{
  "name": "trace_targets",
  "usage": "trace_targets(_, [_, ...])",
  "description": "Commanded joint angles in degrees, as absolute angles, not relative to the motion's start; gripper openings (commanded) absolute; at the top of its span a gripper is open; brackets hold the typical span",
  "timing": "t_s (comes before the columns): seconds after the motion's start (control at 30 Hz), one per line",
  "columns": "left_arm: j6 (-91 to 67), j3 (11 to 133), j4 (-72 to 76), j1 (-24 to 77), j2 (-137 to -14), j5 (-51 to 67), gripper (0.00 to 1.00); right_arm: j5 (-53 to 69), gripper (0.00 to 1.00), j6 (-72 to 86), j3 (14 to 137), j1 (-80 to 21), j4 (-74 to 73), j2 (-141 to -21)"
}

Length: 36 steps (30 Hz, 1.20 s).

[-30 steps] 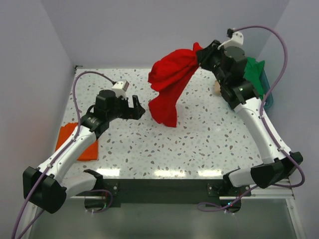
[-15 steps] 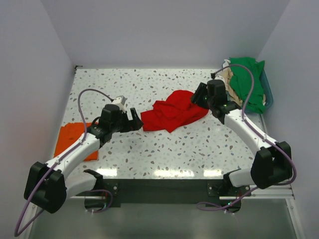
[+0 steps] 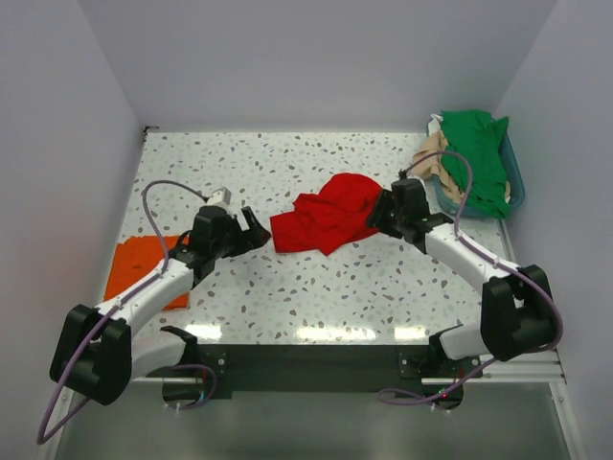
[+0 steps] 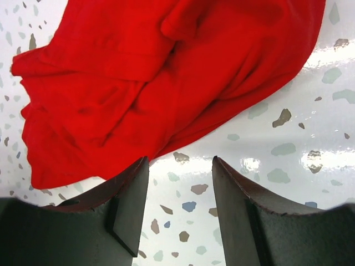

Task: Fold and stack the t-shirts
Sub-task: Flatten the tshirt out

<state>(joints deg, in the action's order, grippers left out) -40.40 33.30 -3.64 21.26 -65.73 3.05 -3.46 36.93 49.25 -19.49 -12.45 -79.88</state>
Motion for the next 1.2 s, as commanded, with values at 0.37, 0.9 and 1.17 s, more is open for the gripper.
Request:
trace_targets(0.37, [-47.99, 34.09, 15.3, 23.72, -85.67, 5.11, 0.89, -10.09, 0.58, 35.86, 55.63, -28.64, -10.63, -88.06])
trace_targets(0.9, [-48.16, 44.21, 10.11, 28.56, -97.91, -3.34, 0.46, -24.6, 0.59, 28.66, 78.65, -39.81, -18.72, -107.39])
trace_targets(1.17, [-48.6, 45.97, 7.91, 28.65, -98.17, -3.52, 0.07, -29.7, 0.59, 26.01, 83.67, -41.31, -24.08, -114.78])
